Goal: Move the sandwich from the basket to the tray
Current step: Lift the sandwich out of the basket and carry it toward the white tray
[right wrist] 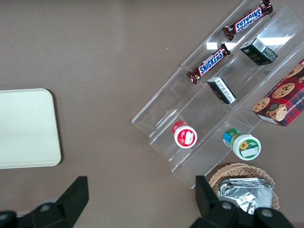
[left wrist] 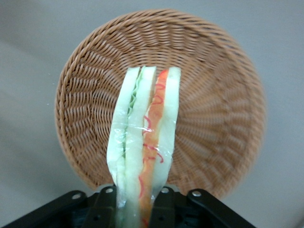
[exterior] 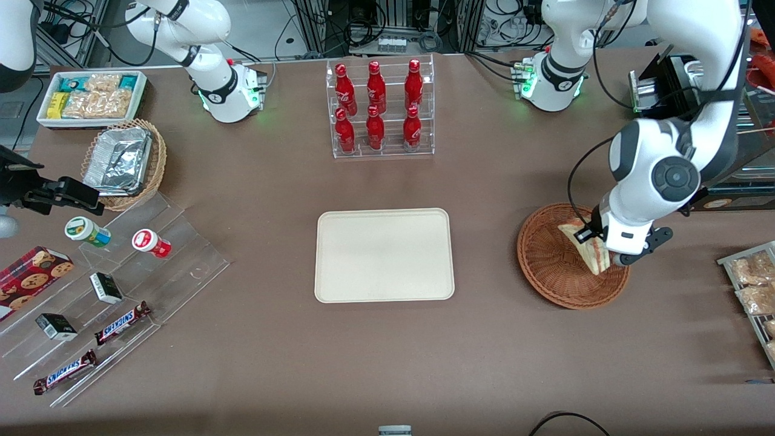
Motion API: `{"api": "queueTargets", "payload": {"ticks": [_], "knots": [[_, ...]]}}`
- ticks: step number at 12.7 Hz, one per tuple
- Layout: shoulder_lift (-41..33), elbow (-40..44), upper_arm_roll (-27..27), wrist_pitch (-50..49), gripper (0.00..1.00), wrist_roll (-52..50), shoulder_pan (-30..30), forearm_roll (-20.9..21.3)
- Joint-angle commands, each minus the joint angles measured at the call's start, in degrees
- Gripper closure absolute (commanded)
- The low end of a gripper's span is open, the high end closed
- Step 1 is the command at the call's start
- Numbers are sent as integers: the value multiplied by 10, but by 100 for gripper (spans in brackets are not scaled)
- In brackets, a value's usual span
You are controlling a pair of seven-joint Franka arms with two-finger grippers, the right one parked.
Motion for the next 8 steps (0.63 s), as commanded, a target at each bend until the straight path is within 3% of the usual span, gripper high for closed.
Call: {"api": "queueTargets", "payload": {"ticks": [1,5,8], "knots": [[4,73,-31,-65,100,6,-31,11],[30,118,-58,-70,100,30,-100,10],[94,174,-57,-70,100,10,-173,10]]}}
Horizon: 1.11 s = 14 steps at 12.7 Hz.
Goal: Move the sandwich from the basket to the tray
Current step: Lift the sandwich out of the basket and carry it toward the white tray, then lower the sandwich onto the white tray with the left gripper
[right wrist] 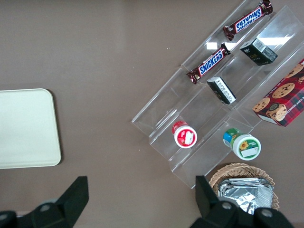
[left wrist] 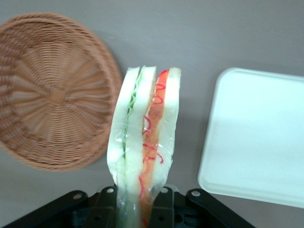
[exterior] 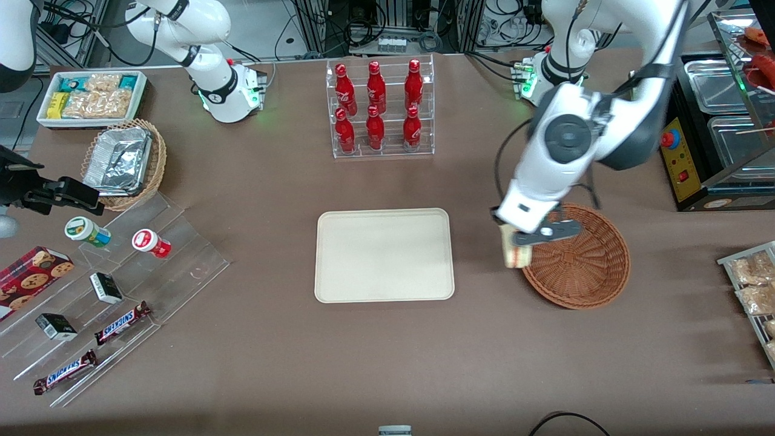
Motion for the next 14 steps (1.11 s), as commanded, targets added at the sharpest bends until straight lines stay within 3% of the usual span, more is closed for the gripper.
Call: {"api": "queueTargets", "payload": {"ticks": [1,7,14], "knots": [[78,75,6,-11,100,-23,-58,8],[253,229,7,-5,100,-103,-146,8],[335,260,8,57,100,-96,-167,16]]}}
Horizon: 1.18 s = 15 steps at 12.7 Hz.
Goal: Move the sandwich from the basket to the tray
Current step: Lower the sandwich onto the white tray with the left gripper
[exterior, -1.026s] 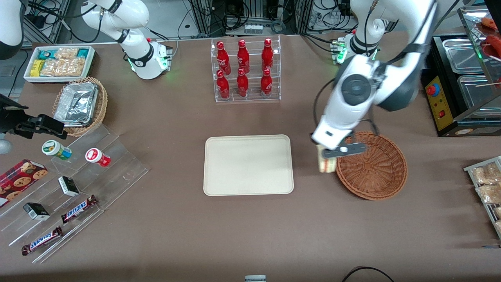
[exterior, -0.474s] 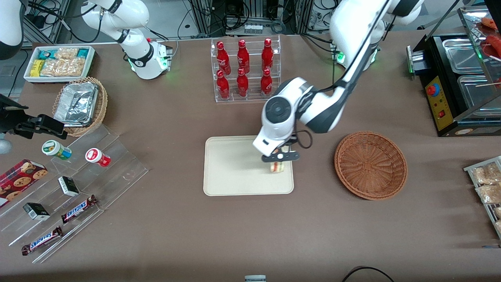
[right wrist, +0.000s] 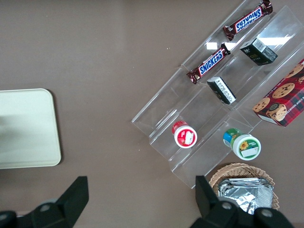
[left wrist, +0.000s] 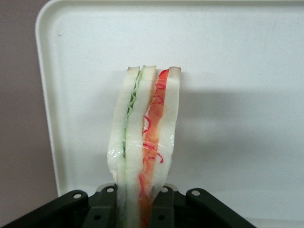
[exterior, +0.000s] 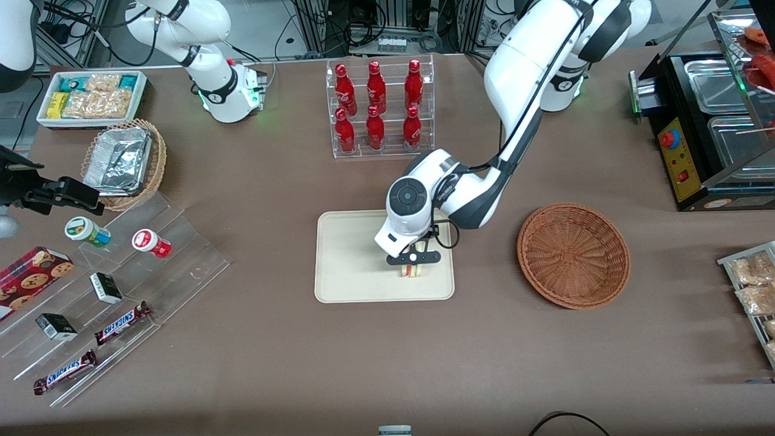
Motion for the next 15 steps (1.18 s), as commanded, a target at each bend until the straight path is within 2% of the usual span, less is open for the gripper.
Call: {"api": "queueTargets", "payload": {"ticks": [1,3,4,5,9,12,15], "knots": [[17,22,8,2,100,-3,-14,10],[18,22,8,2,100,-4,-14,11],[18,22,8,3,43,-3,-14,13],[17,22,9,3,1,-5,-14,14],[8,31,10,-6,0,-11,-14,50],[-22,37,15,-30,0,-6,-6,49],[-26,80,16,-34,0,-7,14,51]]}}
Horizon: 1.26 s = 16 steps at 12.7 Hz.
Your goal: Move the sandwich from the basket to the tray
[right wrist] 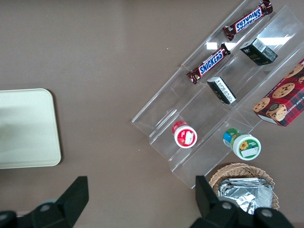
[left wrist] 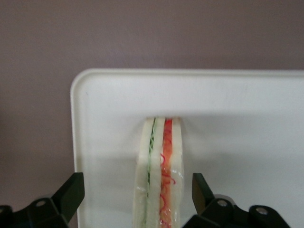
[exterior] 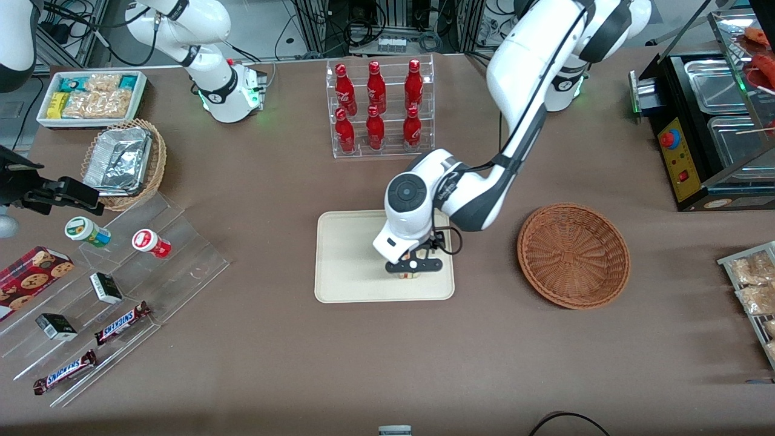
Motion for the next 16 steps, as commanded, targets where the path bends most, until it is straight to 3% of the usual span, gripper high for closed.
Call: {"api": "queueTargets", "payload": {"ticks": [1,7,9,16], "knots": [[-18,26,2,-27,0,-5,9,10],[-93,20,-2,-123,0,9,91,-8],[-124,18,-1,-179,0,92,129,-47],[-268,-10,0,-381,0,278,239,-78]]}}
